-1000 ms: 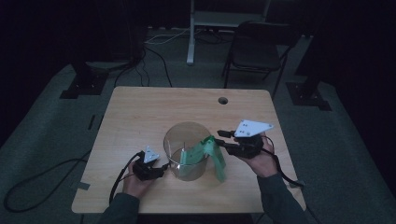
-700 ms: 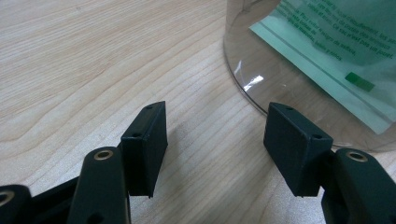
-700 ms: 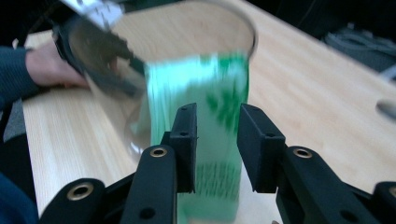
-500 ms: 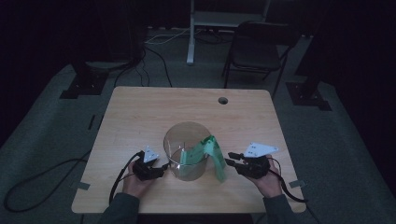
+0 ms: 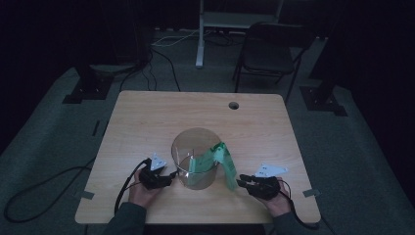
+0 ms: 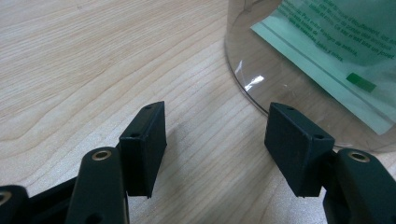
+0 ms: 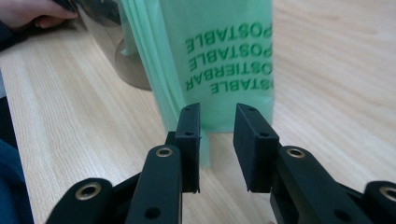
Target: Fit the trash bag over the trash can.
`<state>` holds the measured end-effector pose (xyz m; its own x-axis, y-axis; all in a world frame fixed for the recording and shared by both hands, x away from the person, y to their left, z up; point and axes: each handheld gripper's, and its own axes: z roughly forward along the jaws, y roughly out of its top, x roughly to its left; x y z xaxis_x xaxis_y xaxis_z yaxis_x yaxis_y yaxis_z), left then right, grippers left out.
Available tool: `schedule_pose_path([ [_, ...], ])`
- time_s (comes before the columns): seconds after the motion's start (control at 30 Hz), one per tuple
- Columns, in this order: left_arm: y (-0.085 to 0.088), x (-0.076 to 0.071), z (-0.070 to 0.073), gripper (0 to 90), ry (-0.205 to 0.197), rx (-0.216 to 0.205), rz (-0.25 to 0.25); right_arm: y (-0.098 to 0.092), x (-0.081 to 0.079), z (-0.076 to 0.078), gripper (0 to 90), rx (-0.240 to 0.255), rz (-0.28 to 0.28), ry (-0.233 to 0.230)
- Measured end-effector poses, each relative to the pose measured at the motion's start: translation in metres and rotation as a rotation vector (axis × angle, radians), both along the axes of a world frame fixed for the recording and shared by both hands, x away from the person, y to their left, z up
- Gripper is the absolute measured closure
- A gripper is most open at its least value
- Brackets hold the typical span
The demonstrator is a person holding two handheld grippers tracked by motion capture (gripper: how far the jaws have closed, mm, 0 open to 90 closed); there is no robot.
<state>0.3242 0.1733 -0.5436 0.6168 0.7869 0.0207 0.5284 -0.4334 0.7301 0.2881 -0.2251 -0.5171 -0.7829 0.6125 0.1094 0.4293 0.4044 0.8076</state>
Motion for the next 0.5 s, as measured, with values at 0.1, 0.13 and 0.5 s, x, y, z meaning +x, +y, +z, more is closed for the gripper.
schedule_pose_path([
  [0.1,0.0,0.0,0.0,38.6,0.001,-0.001,0.001,0.0038,-0.0004,-0.0048,70.7,-0.009,0.014,0.006],
  [0.13,0.0,0.0,0.0,38.6,0.0,0.0,0.001,0.0052,-0.0007,-0.0055,70.5,-0.008,0.019,0.007],
  [0.5,-0.0001,0.0,0.0,38.6,-0.001,0.0,0.001,0.0096,-0.0058,-0.0052,66.9,0.006,0.06,0.004],
])
